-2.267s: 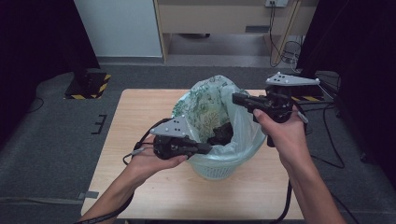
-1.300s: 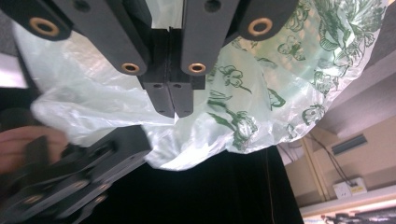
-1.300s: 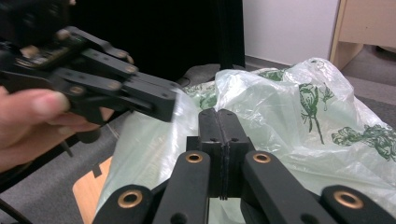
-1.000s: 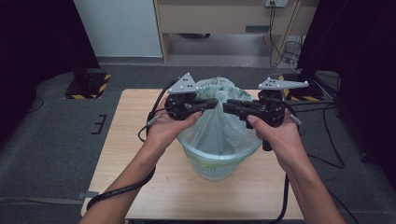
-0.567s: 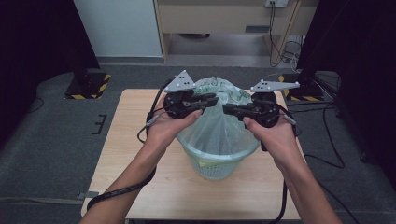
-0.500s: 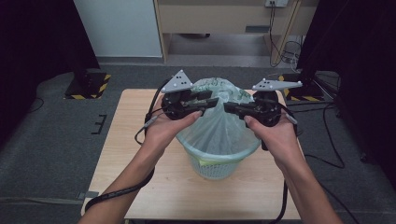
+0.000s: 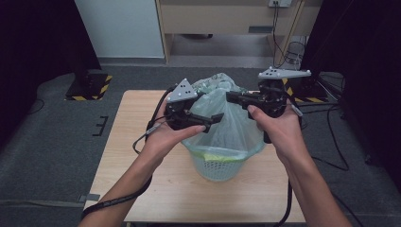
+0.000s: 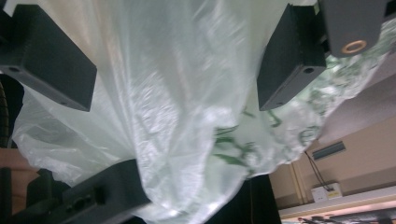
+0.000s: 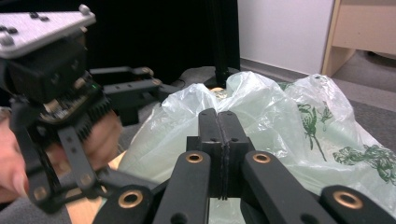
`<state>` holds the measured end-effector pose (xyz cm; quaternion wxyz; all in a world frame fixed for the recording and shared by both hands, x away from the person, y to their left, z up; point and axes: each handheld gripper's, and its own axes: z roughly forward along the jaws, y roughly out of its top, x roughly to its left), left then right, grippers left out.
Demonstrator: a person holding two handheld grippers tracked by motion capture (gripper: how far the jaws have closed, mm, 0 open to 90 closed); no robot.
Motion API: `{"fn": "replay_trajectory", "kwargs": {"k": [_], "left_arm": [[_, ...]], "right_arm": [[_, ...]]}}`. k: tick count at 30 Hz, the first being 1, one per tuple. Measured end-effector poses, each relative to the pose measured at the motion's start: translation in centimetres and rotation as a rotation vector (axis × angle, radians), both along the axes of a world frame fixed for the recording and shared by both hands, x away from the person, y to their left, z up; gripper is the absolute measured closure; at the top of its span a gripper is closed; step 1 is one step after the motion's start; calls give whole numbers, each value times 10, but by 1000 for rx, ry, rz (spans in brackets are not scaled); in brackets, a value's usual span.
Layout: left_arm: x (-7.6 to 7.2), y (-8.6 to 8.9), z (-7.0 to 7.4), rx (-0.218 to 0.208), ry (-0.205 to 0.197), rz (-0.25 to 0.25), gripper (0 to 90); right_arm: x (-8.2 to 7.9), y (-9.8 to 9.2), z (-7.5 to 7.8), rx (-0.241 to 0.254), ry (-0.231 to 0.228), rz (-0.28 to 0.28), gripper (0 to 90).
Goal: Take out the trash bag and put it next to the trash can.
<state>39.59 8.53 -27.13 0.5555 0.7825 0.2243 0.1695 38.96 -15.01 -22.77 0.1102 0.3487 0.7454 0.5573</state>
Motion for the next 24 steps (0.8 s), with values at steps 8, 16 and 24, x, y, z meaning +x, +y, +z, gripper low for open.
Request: {"fn": "replay_trajectory", "kwargs": {"k": [8, 16, 24], "left_arm": [[9, -15, 1, 4, -2, -16, 223], [7, -25, -1, 52, -34, -64, 694], [7, -24, 1, 9, -11, -53, 894]], "right_arm": [[0, 7, 1, 13, 10, 19, 900], [3, 8, -5, 9, 28, 21, 900], [0, -2, -7, 18, -16, -9, 668]]}}
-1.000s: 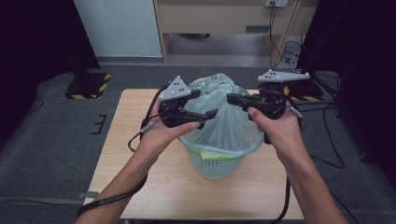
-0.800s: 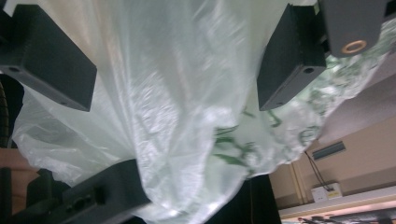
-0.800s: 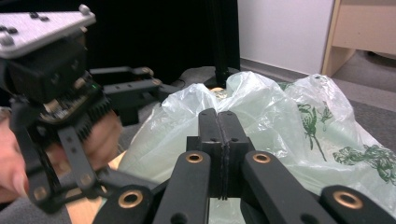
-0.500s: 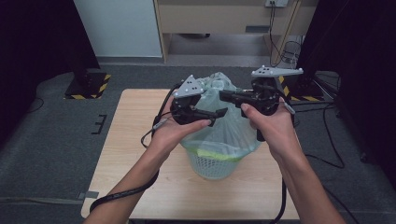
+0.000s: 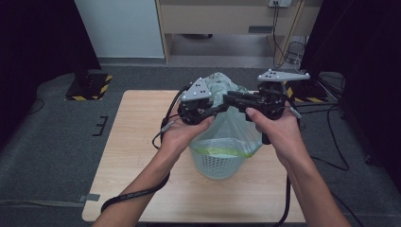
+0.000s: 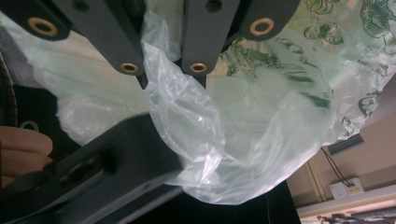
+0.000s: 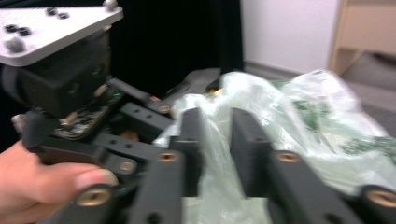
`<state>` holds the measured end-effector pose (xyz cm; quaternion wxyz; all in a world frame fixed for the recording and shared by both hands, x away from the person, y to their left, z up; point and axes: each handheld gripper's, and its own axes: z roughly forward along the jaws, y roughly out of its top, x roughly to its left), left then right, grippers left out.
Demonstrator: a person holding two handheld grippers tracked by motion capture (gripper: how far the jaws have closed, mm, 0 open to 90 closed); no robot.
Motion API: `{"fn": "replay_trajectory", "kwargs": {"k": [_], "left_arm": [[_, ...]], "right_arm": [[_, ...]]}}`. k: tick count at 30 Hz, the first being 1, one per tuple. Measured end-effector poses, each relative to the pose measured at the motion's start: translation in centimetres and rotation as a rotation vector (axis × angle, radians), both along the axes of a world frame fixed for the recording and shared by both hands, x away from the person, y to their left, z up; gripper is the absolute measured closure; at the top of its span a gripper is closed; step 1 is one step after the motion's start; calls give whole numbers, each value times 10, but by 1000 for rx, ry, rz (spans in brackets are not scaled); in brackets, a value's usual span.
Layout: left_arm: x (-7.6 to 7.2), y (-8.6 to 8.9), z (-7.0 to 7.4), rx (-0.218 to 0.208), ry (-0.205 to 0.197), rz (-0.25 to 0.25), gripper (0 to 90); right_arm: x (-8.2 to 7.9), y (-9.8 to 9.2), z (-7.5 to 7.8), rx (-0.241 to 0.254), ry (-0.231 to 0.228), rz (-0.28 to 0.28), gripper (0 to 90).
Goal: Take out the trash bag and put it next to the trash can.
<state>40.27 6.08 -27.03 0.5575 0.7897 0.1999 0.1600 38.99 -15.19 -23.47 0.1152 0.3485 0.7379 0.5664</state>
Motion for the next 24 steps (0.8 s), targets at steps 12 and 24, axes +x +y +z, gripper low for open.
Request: {"fn": "replay_trajectory", "kwargs": {"k": [12, 24], "left_arm": [[-1, 12, 20, -23, -35, 34, 896], [-2, 13, 34, -45, -45, 6, 895]], "right_arm": [[-2, -17, -7, -6, -76, -37, 293], [2, 16, -24, -125, -114, 64, 436]]}}
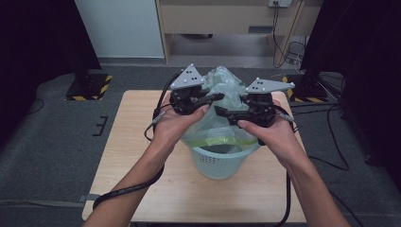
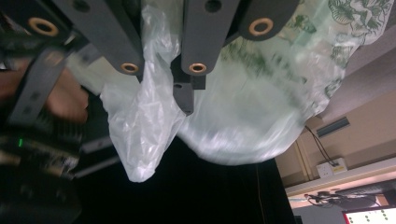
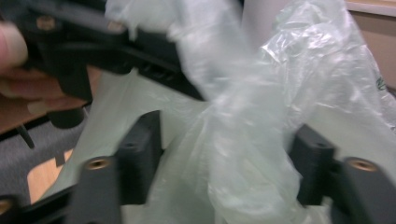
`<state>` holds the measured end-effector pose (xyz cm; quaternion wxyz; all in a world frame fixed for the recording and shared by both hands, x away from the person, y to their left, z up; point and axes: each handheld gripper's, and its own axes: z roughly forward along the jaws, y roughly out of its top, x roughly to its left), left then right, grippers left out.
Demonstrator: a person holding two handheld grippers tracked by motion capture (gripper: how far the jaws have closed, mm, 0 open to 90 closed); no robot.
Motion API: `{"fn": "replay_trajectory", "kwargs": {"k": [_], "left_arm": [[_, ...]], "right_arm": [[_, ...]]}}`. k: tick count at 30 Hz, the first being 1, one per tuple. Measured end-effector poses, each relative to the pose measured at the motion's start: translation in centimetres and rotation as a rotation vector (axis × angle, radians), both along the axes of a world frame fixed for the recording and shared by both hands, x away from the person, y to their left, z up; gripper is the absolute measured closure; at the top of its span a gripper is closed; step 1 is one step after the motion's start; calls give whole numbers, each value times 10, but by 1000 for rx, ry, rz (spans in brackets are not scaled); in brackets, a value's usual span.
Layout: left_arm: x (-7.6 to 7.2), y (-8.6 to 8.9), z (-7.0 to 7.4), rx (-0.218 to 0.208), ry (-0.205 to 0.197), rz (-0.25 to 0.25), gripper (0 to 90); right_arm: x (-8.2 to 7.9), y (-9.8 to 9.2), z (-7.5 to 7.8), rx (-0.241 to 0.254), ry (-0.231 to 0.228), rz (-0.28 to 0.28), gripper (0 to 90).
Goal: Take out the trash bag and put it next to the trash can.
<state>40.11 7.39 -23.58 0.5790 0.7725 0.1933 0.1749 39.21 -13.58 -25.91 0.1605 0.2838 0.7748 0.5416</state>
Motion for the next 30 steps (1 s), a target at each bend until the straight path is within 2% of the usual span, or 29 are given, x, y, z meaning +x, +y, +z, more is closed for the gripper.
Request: {"fn": "replay_trajectory", "kwargs": {"k": [2, 5, 7, 8, 9, 13, 16, 18, 23, 27, 30], "left_arm": [[-1, -1, 1, -3, -5, 2, 889], [-4, -1, 1, -2, -20, 18, 827], [-5, 0, 1, -4, -29, 38, 742], [-5, 2, 1, -13, -32, 61, 658], [-5, 3, 1, -19, -32, 72, 570], [-8, 11, -1, -8, -65, 116, 350], [-10, 20, -4, -17, -74, 150, 237], [-11, 26, -5, -27, -71, 168, 205], [-9, 37, -17, -33, -24, 191, 164], [-3, 37, -26, -38, 19, 161, 146], [-1, 33, -28, -33, 28, 144, 145]], "right_arm": [[0, 4, -2, -15, -4, 6, 559], [1, 4, -2, -16, -3, 4, 752], [2, 2, -2, -8, 5, -1, 829], [3, 1, -2, -2, 9, -8, 854], [4, -1, -2, 7, 13, -17, 867], [5, -8, 1, 31, 14, -48, 883], [7, -13, 4, 44, 5, -72, 885], [8, -16, 7, 56, 2, -84, 886], [8, -19, 17, 76, -15, -99, 887], [6, -16, 23, 95, -30, -99, 888], [6, -11, 24, 116, -20, -77, 888]]}}
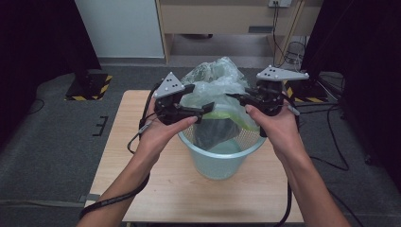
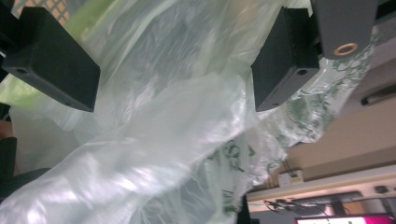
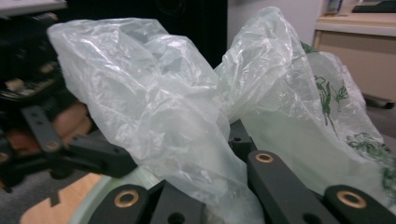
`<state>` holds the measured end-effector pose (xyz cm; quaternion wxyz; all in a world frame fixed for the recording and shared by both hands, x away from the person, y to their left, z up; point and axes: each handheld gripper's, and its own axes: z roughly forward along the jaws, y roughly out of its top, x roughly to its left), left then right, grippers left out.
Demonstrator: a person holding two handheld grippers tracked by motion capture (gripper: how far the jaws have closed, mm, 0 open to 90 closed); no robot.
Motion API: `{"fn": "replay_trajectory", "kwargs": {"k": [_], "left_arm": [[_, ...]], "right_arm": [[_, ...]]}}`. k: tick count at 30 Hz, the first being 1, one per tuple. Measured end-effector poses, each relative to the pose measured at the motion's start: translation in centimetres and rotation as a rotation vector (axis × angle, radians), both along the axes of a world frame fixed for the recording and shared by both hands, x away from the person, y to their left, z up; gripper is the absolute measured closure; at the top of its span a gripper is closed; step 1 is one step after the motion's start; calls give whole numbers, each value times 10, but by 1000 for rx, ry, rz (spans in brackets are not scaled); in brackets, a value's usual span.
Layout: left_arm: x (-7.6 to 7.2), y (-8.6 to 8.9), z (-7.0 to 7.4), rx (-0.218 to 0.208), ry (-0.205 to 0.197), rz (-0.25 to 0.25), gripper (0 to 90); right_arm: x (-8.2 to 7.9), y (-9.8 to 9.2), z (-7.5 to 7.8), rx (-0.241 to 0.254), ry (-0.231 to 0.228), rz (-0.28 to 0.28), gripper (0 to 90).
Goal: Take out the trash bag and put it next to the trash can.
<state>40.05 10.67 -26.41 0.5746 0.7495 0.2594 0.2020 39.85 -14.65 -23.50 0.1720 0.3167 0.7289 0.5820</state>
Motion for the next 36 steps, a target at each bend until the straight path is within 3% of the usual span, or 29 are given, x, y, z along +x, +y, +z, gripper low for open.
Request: {"fn": "replay_trajectory", "kwargs": {"k": [5, 13, 19, 20, 23, 28, 30, 31, 35, 36], "left_arm": [[4, -8, -3, 6, 6, -15, 141], [7, -22, -8, 30, 4, -24, 135], [9, -24, -10, 24, -19, -12, 164], [8, -24, -10, 18, -26, -10, 197], [6, -23, -10, 19, -53, -19, 272], [0, -23, -10, 51, -108, -45, 599], [-2, -24, -10, 55, -114, -52, 798], [-2, -24, -10, 55, -114, -52, 843], [-3, -22, -10, 43, -106, -41, 883], [-2, -19, -9, 39, -107, -29, 885]], "right_arm": [[0, 8, -1, 50, 34, 60, 889], [-4, 21, -3, 89, 75, 130, 890], [-6, 26, -4, 126, 105, 172, 890], [-6, 27, -5, 148, 121, 185, 890], [-6, 27, -6, 153, 127, 188, 890], [-7, 29, -7, 132, 117, 176, 890], [-7, 30, -7, 116, 101, 161, 885], [-7, 30, -7, 116, 101, 161, 885], [-8, 30, -5, 105, 86, 144, 838], [-9, 28, -4, 95, 73, 126, 792]]}}
